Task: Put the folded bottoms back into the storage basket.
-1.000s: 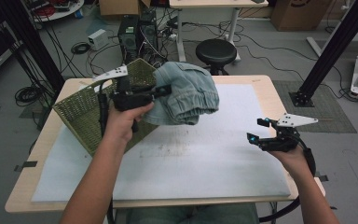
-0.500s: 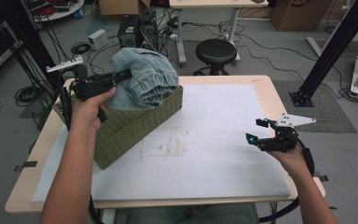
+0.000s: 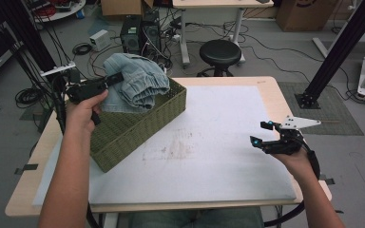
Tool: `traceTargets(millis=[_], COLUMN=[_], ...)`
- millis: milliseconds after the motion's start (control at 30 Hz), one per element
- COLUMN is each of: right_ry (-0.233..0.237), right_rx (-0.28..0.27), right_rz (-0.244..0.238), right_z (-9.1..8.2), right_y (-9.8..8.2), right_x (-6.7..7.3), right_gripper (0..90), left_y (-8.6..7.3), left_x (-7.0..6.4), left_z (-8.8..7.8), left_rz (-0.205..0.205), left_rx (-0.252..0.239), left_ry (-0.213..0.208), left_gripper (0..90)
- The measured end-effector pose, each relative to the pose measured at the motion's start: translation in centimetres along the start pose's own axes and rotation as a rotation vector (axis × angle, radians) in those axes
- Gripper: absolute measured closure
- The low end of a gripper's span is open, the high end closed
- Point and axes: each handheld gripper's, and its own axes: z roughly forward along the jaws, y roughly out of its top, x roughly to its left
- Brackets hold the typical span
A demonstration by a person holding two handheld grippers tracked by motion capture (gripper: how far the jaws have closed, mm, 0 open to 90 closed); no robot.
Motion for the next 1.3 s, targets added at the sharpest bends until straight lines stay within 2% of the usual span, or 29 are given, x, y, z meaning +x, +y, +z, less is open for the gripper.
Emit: traceTargets(millis=[300,333,367,400,433,467,533,600,733,933,1133,1300], right_ry=[-0.002,-0.001,-0.002,-0.004,-0.004,-0.004,-0.003,-0.002,0.002,0.001,-0.003,-0.002], right_rx=[0.01,0.009,0.009,0.009,0.01,0.008,0.004,0.006,0.008,-0.004,-0.012,-0.012], right_rz=[0.001,0.0,0.0,0.0,0.002,0.0,-0.002,-0.003,-0.005,-0.01,-0.009,-0.009], right_z=[0.2,0.2,0.2,0.2,0.2,0.2,0.2,0.2,0.3,0.0,-0.2,-0.2], right_y=[-0.1,-0.1,-0.1,-0.1,-0.1,-0.1,0.0,0.0,0.1,0.3,0.3,0.5], right_x=[0.1,0.1,0.1,0.1,0.1,0.1,0.1,0.1,0.3,0.3,0.2,0.2], right_gripper=[20.9,20.9,20.9,20.8,20.9,20.9,20.9,20.9,20.9,20.9,20.9,20.9], left_y=[-0.5,-0.7,-0.8,-0.9,-1.0,-1.1,-1.2,-1.3,-1.4,-1.6,-1.9,-2.4], left_x=[1.7,2.0,2.4,3.0,3.4,4.0,4.5,4.5,4.0,3.1,0.8,-2.0], left_z=[-0.1,-0.1,-0.3,-0.6,-0.9,-1.4,-2.1,-2.2,-1.7,0.0,1.2,2.7], left_rz=[-0.037,-0.04,-0.034,-0.04,-0.056,-0.081,-0.097,-0.094,-0.079,-0.062,0.01,0.093], left_rx=[-0.022,-0.023,-0.024,-0.03,-0.031,-0.03,-0.047,-0.034,-0.029,0.016,0.064,0.126], left_ry=[0.002,0.024,0.069,0.134,0.18,0.219,0.244,0.248,0.227,0.177,0.129,0.077], left_gripper=[73.4,72.4,67.9,57.2,45.4,40.7,40.6,40.1,38.5,32.4,25.3,22.8])
